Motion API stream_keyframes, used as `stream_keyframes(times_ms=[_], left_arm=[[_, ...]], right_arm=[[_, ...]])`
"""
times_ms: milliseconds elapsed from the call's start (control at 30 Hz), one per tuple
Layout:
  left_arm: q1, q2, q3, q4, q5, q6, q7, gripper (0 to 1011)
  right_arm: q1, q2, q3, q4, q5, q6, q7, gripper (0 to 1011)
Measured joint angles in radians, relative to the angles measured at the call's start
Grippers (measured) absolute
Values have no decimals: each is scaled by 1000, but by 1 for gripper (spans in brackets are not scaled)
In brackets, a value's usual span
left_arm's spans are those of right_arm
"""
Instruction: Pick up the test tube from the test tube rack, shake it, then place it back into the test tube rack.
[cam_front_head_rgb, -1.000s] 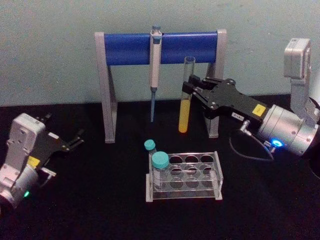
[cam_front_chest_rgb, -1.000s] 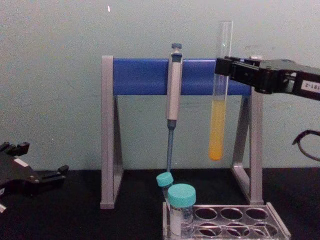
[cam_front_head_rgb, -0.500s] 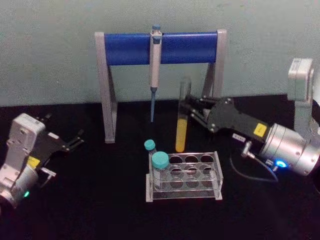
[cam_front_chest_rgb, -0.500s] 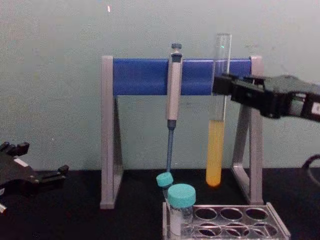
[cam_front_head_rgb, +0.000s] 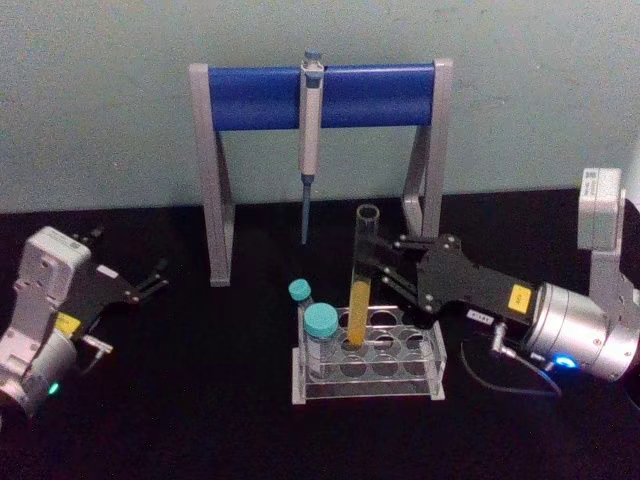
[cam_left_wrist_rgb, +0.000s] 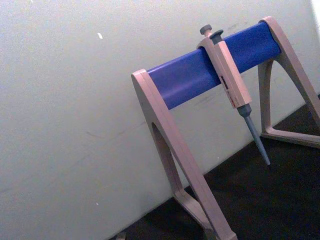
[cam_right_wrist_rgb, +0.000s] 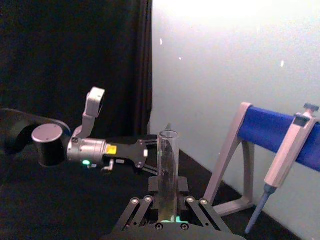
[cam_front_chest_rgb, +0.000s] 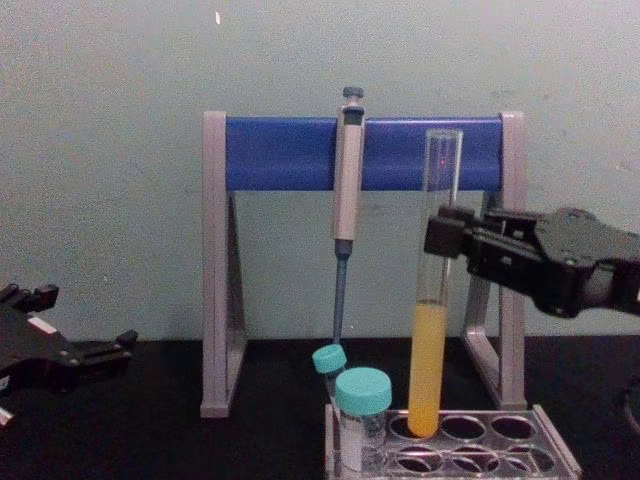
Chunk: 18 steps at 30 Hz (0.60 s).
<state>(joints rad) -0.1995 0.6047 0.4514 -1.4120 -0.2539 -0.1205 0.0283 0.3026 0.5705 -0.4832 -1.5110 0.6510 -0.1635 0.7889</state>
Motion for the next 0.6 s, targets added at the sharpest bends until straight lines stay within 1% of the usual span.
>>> stream_keyframes(times_ms=[233,600], left_arm=[[0,0,0,0,0,0,0,1001],[0,0,0,0,0,0,0,1001]], right_arm=[[8,-3,-12,36,0,-15,24,213],[11,-9,-20,71,0,-26,36,213]])
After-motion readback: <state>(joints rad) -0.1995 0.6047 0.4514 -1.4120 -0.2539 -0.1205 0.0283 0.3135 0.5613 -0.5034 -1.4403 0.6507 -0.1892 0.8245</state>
